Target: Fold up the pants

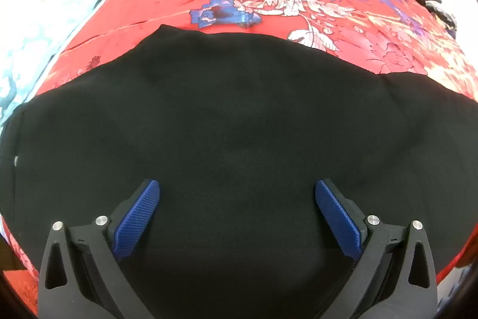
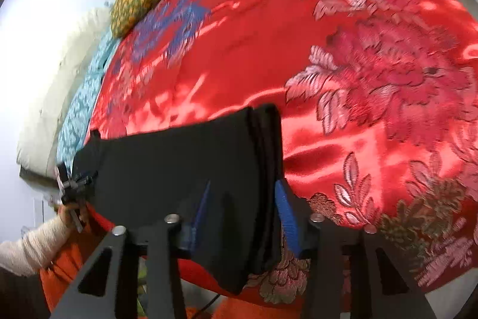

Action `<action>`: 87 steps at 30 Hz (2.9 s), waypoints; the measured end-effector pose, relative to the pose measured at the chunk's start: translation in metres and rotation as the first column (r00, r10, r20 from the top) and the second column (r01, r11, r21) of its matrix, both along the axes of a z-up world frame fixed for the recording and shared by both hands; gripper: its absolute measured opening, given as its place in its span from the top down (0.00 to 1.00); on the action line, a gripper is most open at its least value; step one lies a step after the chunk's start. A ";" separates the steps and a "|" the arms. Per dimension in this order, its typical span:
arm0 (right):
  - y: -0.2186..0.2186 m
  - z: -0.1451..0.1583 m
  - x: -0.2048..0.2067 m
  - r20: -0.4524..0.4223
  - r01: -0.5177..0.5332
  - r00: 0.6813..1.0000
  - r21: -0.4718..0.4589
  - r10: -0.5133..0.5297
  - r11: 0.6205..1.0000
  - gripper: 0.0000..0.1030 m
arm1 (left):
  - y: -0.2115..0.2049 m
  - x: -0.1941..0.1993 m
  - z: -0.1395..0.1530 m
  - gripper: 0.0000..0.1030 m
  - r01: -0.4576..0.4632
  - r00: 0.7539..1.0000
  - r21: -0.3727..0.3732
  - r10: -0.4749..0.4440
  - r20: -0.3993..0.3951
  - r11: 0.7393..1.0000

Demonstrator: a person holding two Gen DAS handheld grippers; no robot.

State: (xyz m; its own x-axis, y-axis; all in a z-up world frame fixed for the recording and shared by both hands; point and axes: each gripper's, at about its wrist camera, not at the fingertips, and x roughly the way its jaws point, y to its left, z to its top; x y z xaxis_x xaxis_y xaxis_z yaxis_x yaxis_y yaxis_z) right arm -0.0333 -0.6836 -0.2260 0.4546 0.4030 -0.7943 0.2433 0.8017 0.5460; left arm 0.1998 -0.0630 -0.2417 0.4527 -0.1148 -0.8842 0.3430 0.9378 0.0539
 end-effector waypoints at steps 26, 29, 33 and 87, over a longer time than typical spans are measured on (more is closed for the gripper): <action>0.096 0.057 -0.009 0.327 -0.010 0.925 0.533 -0.195 0.846 0.91 | 0.005 0.009 0.007 0.01 -0.054 0.997 -0.036 0.052 -0.062 0.998; 0.151 0.073 0.010 0.360 -0.062 0.914 0.581 -0.189 0.811 0.91 | 0.025 0.010 0.020 0.02 -0.116 0.990 -0.140 0.102 -0.099 0.983; 0.240 0.091 0.053 0.390 -0.148 0.915 0.565 -0.105 0.812 0.91 | 0.066 0.005 0.034 0.02 -0.188 0.981 -0.279 0.166 -0.099 0.942; 0.362 0.043 0.057 0.209 0.087 0.978 -0.380 -0.006 0.921 0.10 | 0.055 -0.017 0.054 0.11 0.011 0.999 -0.250 0.000 0.043 0.968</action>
